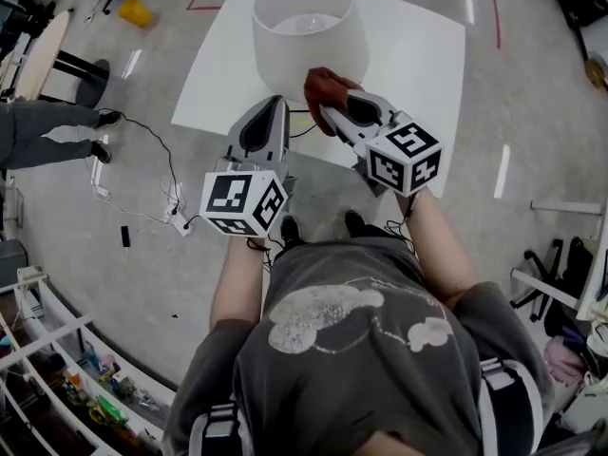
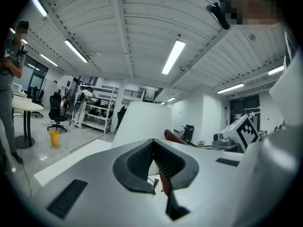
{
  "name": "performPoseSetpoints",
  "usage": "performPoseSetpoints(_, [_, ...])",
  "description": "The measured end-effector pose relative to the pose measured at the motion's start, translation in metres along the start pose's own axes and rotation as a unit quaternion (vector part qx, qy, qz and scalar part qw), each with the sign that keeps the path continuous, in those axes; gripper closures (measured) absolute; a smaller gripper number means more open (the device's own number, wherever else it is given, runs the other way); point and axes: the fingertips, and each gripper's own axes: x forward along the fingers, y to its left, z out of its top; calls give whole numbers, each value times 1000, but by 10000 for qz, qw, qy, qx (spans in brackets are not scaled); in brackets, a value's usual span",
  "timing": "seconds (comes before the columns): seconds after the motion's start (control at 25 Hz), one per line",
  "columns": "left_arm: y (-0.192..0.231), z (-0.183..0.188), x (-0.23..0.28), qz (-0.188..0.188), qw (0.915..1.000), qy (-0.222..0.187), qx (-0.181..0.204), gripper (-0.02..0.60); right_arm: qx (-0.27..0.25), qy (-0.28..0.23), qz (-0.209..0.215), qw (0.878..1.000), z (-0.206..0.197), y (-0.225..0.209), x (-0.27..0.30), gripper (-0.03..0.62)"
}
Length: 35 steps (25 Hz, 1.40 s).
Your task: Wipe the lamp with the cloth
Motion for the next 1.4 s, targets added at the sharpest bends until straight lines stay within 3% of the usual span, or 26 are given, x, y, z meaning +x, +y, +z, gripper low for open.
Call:
performPoseSetpoints(0.56, [37, -9, 1, -978, 9947, 248, -212, 574, 404, 229, -1213, 9915, -36, 5, 16, 502])
performPoseSetpoints(0.84, [48, -1, -9, -1407, 9896, 204, -207, 574, 152, -241, -1641, 9860, 5, 25, 10, 502])
performPoseSetpoints(1.08, [52, 14, -13, -1696, 9853, 94, -202, 574, -214, -691, -1683, 9831, 56, 51, 10, 502])
performPoseSetpoints(1.4, [53, 18, -22, -1881, 9820, 127, -151, 574, -379, -1078, -2039, 9723, 101, 42, 7, 502])
